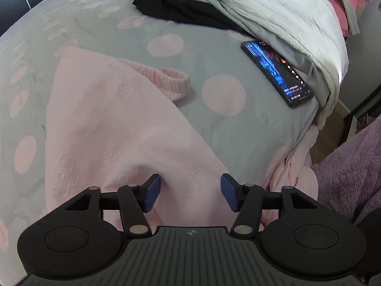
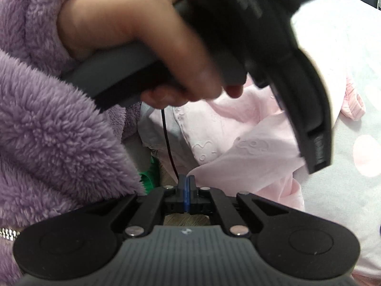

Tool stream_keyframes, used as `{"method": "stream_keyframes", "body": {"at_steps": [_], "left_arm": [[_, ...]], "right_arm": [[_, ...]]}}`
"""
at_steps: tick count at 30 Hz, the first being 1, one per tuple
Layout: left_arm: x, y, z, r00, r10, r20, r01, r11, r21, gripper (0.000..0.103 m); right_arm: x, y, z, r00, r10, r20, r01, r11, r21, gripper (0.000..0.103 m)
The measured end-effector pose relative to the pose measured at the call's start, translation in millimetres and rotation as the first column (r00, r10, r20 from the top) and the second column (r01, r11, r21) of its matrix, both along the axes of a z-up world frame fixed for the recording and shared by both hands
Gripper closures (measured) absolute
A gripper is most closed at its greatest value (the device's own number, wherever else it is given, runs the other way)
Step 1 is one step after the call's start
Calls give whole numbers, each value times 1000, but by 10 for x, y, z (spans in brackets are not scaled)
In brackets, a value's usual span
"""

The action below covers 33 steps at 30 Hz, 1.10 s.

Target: Fold clothes

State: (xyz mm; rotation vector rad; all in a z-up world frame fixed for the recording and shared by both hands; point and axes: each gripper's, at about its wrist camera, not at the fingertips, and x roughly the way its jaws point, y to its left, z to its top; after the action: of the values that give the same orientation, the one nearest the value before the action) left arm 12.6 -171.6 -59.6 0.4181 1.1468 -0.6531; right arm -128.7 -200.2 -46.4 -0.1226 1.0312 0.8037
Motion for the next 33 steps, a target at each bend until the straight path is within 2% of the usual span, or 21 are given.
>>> {"method": "stream_keyframes", "body": {"at_steps": [1,4,6,8,12,13,14,16,20,22,26,30,33], "left_arm": [[30,52,-14,1000,14,-11,-14,1000,-5,77],[106,207,-17,999,46,-23,-46,999,-14,92],[126,297,26,999,54,-3,-54,998,-10,101],[151,392,70,998,65,14,-64,998,-3,103],[204,607,149,993,113,35,-113,994,5,103],[217,656,167,991,129,38,-129,992,1,103],[231,705,184,988,146,42,-146,989,-3,103],[246,769,229,985,169,44,-168,986,-18,103],[259,812,314,981,190,45,-188,980,-63,102],[275,804,332,980,196,44,-192,978,-83,94],[313,756,325,978,202,42,-197,975,-102,88],[322,688,302,981,192,40,-187,976,-113,87],[331,646,277,982,188,30,-184,976,-119,86]], "right_arm": [[-5,-7,9,1000,-2,2,2,1000,0,102],[-17,-25,36,1000,-8,13,8,1000,-1,102],[-12,-49,51,1000,-19,14,19,1000,6,102],[1,-84,69,999,-32,12,32,999,22,99],[32,-149,132,998,-52,36,51,999,14,96],[45,-176,148,997,-61,41,60,998,10,90],[62,-214,168,996,-75,42,74,997,12,77],[98,-304,216,993,-109,43,108,994,21,62],[202,-495,305,978,-200,65,199,980,28,62],[285,-514,274,954,-294,53,292,955,47,62],[442,-536,164,894,-447,28,445,893,63,62],[546,-521,28,849,-528,-17,527,846,84,61],[664,-515,-36,831,-555,-40,557,828,61,61]]}}
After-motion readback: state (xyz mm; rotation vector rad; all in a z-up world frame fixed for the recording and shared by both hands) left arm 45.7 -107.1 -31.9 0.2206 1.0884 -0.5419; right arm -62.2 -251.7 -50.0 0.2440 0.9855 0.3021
